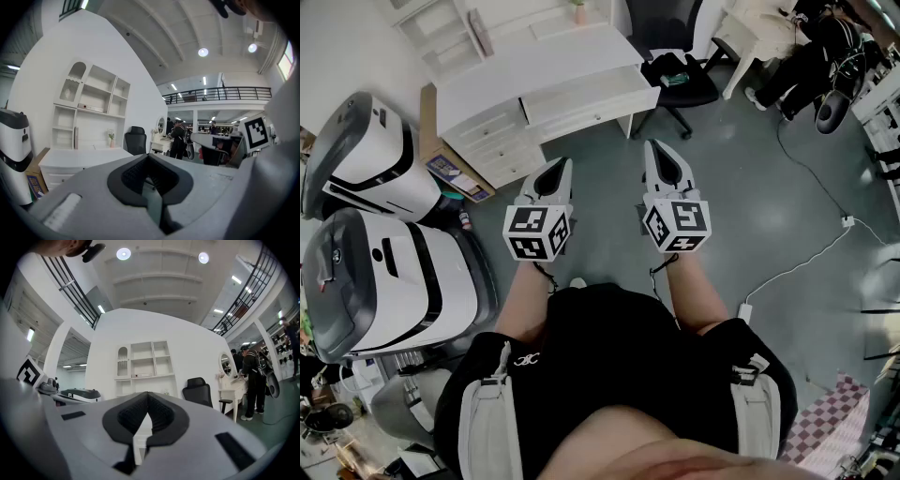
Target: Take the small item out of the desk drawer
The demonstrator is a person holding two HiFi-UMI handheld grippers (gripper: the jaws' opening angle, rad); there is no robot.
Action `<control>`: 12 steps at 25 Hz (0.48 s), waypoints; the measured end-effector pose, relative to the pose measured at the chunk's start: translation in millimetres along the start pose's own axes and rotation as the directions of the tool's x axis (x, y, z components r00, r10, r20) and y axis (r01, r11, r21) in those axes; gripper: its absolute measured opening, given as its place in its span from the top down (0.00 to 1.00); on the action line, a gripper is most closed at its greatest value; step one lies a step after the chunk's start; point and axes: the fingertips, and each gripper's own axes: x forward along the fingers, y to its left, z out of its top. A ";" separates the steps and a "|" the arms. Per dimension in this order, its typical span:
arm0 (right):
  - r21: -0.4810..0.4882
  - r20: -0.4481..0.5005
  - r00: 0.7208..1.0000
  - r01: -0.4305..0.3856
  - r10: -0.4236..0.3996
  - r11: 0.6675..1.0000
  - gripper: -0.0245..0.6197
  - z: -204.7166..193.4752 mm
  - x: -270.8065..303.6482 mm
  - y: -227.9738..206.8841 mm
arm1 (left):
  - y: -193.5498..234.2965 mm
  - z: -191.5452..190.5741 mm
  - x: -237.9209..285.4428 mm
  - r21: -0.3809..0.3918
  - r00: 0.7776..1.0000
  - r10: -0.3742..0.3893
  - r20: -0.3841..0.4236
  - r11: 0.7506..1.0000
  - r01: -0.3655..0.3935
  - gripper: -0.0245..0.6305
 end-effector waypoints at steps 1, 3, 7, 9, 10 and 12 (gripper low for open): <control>0.007 0.003 1.000 0.001 -0.001 1.000 0.97 0.8 1.0 0.6 | 1.0 1.6 0.2 0.003 1.000 -0.002 -0.001 1.000 0.002 0.94; 0.019 0.006 1.000 0.006 -0.006 1.000 0.97 2.0 2.7 1.8 | 3.3 3.8 0.0 0.006 1.000 -0.005 -0.002 1.000 0.005 0.94; 0.023 0.004 1.000 0.009 -0.009 1.000 0.97 0.9 7.6 7.3 | 10.9 3.8 -2.7 0.001 1.000 -0.004 0.000 1.000 0.004 0.94; 0.021 0.004 1.000 0.010 -0.010 1.000 0.97 0.1 11.6 11.3 | 17.1 3.4 -3.5 -0.001 1.000 -0.004 0.001 1.000 0.004 0.94; 0.019 0.003 1.000 0.012 -0.012 1.000 0.97 -0.8 14.3 13.6 | 20.9 3.3 -3.6 -0.002 1.000 -0.004 0.002 1.000 0.004 0.94; 0.014 -0.002 1.000 0.017 -0.017 1.000 0.97 -4.0 20.2 19.8 | 30.4 3.0 -4.2 -0.007 1.000 -0.005 0.004 1.000 0.005 0.94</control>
